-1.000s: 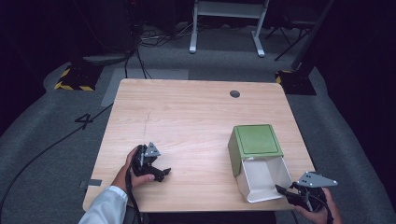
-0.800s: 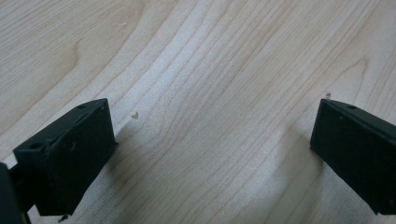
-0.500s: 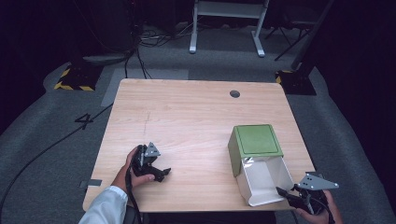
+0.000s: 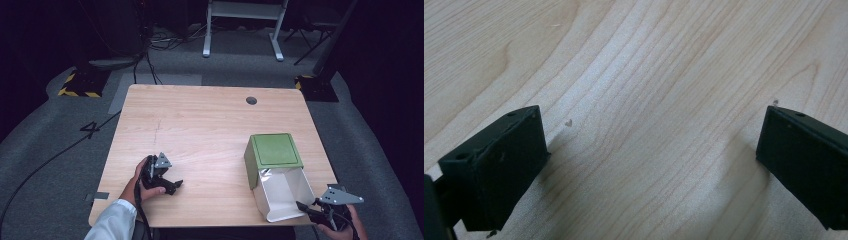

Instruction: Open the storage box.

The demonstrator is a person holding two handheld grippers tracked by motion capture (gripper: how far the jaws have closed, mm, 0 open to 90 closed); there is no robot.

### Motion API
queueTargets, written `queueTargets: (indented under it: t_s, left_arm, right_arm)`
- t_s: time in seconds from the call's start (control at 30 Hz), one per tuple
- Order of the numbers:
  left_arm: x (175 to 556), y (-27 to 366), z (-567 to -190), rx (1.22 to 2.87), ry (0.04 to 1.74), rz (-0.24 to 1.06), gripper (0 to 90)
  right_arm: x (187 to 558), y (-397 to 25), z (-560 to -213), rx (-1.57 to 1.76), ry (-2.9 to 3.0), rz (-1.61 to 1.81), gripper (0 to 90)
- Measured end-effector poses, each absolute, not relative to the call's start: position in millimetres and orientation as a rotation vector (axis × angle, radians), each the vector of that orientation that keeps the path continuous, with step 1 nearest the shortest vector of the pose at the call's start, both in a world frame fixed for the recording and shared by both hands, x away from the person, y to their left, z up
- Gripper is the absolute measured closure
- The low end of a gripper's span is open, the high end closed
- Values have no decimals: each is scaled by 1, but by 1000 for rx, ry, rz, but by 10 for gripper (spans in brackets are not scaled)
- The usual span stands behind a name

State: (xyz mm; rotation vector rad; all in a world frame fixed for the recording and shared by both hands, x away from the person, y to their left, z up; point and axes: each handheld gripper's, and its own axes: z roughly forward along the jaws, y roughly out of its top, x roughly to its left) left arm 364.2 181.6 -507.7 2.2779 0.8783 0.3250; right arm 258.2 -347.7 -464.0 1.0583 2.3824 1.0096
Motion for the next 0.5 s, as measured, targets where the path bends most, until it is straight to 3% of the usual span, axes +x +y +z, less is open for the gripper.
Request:
queueTargets:
  t_s: [0.33, 0.5]
  left_arm:
    - [364, 182, -508, 2278, 878, 325, 1]
    - [364, 182, -508, 2278, 878, 325, 1]
  right_arm:
    - [256, -349, -464, 1033, 2398, 1016, 600]
    - [253, -358, -462, 1046, 2385, 1071, 420]
